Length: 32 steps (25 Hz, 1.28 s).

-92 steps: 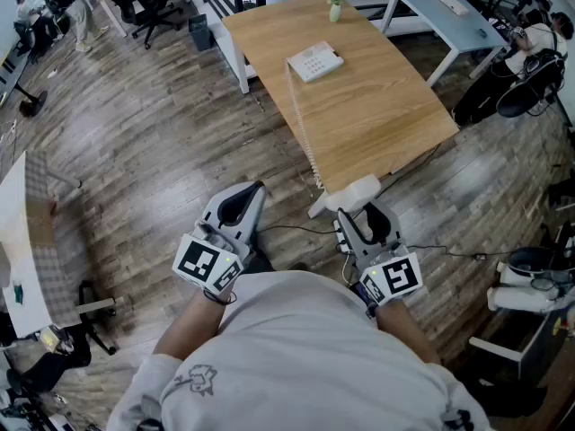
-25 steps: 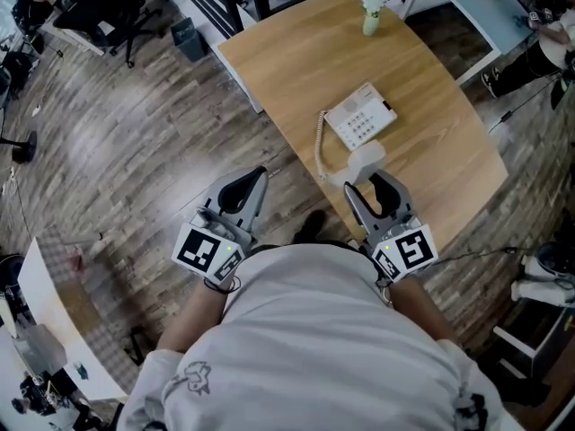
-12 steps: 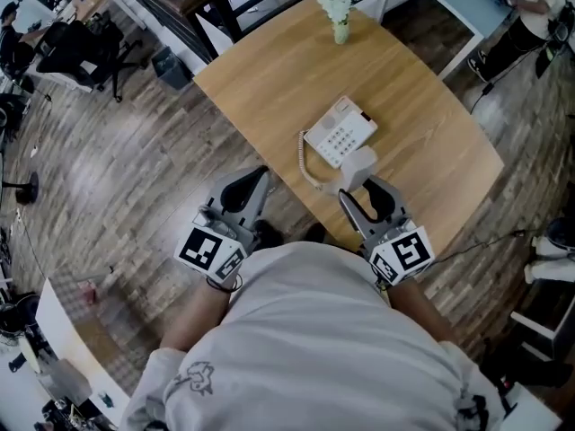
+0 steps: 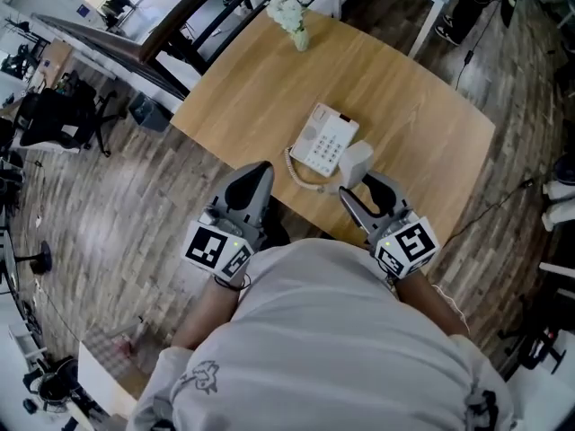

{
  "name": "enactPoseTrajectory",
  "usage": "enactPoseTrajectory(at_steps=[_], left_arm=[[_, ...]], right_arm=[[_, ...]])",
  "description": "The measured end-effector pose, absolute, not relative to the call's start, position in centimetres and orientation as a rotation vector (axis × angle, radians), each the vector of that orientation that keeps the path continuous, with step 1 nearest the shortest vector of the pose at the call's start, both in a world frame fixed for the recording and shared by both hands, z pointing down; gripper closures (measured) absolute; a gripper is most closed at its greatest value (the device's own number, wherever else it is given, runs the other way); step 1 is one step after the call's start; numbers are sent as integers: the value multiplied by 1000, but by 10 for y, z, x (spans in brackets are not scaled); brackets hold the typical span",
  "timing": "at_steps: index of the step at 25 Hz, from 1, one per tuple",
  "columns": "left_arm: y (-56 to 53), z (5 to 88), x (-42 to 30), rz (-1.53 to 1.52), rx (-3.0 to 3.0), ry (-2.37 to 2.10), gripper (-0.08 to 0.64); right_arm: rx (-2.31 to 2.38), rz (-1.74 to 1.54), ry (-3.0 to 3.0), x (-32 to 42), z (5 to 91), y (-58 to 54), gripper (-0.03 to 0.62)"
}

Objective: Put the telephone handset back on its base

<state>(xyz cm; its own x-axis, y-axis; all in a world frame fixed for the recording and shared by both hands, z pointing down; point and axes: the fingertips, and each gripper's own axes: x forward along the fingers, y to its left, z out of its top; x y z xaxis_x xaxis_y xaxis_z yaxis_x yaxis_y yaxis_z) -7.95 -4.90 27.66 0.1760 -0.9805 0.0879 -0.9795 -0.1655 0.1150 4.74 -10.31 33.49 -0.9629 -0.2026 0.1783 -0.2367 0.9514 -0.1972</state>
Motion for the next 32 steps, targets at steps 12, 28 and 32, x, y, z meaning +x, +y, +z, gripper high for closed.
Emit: enactPoseTrajectory(at_steps=[12, 28, 32], left_arm=[[-103, 281, -137, -30, 2527, -1611, 554], [-134, 297, -231, -51, 2692, -1188, 554], [-140, 308, -235, -39, 2707, -1110, 554]], right_arm=[[720, 367, -2865, 6, 340, -113, 394], [1106, 485, -2685, -89, 356, -96, 394], [1157, 520, -2626, -95, 371, -94, 394]])
